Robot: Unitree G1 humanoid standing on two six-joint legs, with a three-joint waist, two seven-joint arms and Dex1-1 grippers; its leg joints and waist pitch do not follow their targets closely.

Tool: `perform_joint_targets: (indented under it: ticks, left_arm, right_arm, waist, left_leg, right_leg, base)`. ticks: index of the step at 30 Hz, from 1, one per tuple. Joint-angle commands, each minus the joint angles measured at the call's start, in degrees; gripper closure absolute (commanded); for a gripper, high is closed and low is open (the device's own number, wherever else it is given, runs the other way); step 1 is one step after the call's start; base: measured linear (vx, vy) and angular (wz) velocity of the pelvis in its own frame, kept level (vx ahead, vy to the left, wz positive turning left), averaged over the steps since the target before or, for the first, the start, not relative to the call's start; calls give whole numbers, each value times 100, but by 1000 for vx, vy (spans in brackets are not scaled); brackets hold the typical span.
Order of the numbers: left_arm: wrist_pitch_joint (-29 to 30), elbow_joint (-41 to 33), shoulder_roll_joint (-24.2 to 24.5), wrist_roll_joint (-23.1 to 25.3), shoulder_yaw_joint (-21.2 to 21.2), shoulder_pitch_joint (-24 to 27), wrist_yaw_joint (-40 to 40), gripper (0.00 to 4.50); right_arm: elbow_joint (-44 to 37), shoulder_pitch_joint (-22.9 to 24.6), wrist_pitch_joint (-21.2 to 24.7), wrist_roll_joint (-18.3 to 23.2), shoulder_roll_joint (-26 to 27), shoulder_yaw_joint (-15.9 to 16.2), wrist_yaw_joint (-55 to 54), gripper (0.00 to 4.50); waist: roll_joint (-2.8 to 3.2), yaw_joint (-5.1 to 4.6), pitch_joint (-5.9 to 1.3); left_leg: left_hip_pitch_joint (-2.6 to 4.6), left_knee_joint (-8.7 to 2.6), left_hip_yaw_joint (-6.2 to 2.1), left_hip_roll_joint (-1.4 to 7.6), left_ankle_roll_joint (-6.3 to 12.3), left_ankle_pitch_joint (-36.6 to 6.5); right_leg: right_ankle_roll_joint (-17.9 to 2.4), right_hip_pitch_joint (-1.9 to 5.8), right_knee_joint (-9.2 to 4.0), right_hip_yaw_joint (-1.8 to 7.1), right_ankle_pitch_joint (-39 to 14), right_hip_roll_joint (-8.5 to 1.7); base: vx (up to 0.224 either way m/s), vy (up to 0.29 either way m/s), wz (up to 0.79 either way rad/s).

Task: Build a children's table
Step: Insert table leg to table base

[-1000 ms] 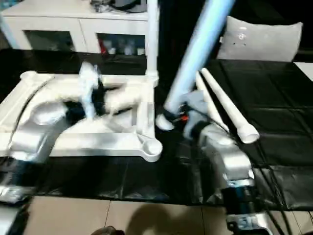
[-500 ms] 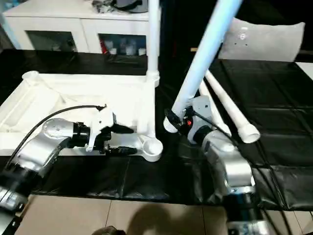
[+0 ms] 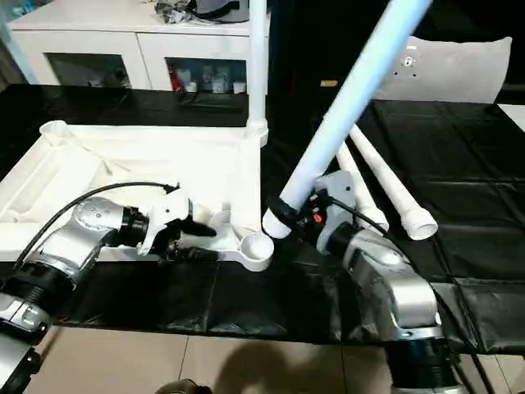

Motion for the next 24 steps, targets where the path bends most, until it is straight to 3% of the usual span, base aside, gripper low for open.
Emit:
perform_joint_targets:
  ticks: [1,19,24]
  left_arm:
    - [-191,207,-22,105,-52,-129,-93,239]
    - [-640,1139,-168,375,-29,-402,-229,386]
    - [-593,1093,-239,267,30,-393,-421,417]
  right_arm:
    - [-229,-38,99,143,-45,7,161,260]
    - [-464,-76,458,272,-250,277,491,260]
    - [-375,-199,570,18,-424,503,536,260]
  waist:
    - [-5,13,-388]
    - [-20,27,-377]
    - [-36,16,-350]
  left_leg:
    - [213,-497,-289,461,-195,-1810]
    - [219,-500,-291,468,-188,-1808]
    - [241,-505,-303,468,-217,-1971]
  right_leg:
    - [-819,203,-549,410,-2154,-697]
    - [-778,187,-582,414,-2331,-720]
    - [-702,172,-623,401,-2718,-723]
  base:
    - [0,0,0]
    - [0,0,0]
    - [0,0,0]
